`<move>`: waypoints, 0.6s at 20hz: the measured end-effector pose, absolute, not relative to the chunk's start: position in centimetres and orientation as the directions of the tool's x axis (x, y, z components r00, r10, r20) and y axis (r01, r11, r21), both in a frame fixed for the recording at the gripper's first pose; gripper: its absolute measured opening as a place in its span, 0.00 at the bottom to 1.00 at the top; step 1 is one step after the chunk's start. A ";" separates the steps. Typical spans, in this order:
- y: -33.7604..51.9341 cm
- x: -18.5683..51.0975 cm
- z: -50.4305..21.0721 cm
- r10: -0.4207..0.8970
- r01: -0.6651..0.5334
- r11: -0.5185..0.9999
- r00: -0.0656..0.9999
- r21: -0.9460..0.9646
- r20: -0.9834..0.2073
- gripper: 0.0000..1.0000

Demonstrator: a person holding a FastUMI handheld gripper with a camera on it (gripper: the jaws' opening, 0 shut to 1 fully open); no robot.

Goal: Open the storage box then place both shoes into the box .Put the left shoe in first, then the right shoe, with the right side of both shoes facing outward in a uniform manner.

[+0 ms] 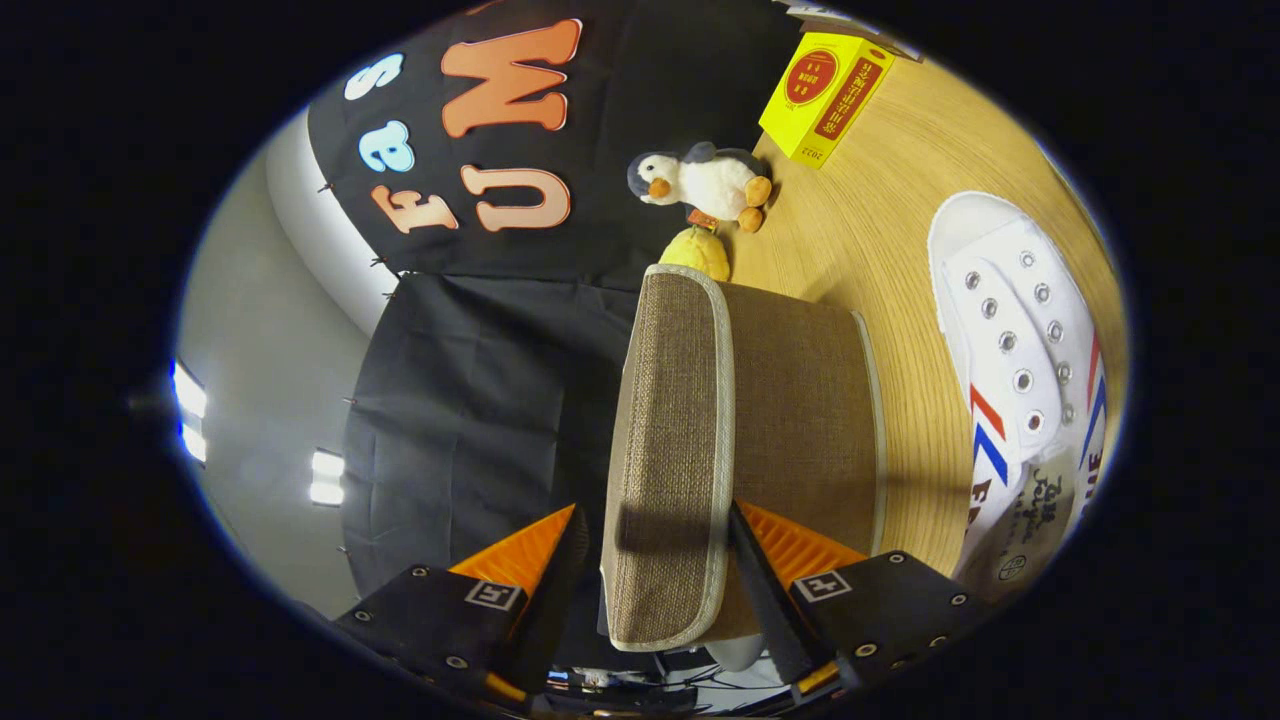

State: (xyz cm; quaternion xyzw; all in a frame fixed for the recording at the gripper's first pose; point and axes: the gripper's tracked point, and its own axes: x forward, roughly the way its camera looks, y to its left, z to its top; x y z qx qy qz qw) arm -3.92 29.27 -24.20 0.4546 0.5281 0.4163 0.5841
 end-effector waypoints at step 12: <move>27.5 -1.5 -22.0 0.952 -0.039 0.224 0.224 0.974 -0.210 0.09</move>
